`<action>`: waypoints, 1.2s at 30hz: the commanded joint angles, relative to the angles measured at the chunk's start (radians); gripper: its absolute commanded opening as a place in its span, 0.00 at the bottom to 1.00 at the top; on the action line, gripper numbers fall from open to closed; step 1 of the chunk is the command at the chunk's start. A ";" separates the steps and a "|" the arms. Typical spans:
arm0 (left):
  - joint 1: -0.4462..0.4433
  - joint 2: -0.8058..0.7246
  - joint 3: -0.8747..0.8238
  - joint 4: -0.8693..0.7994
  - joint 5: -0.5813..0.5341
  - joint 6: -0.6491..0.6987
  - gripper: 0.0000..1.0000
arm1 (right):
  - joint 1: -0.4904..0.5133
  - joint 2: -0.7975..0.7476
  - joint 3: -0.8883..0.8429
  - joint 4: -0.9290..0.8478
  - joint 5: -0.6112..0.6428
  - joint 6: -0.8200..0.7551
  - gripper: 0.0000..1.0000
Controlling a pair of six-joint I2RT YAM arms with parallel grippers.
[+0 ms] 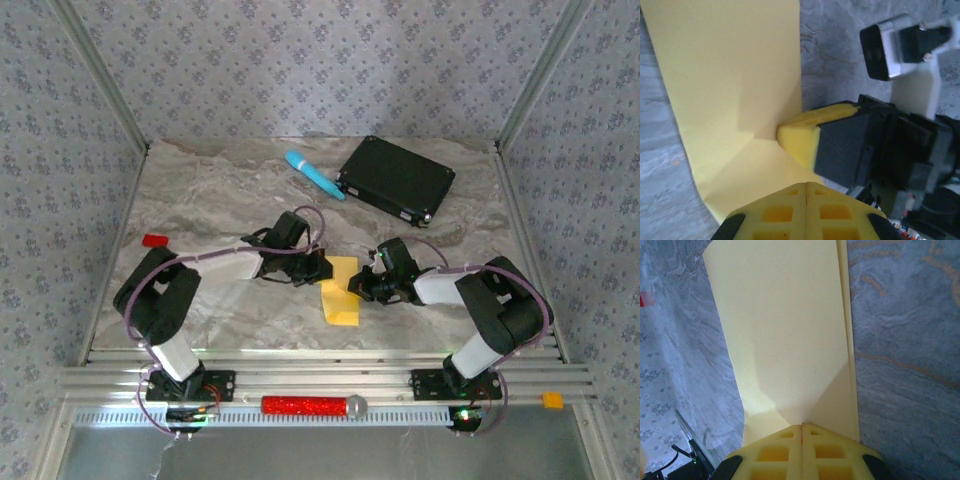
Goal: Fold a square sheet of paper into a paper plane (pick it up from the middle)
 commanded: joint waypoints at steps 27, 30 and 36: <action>-0.035 -0.119 -0.103 -0.056 -0.095 0.002 0.00 | 0.001 0.023 -0.105 -0.164 0.149 0.025 0.00; -0.042 -0.093 -0.055 -0.035 -0.047 -0.018 0.00 | 0.002 0.021 -0.103 -0.168 0.151 0.025 0.00; -0.075 0.015 -0.053 0.039 0.004 -0.054 0.00 | 0.001 0.023 -0.103 -0.171 0.149 0.025 0.00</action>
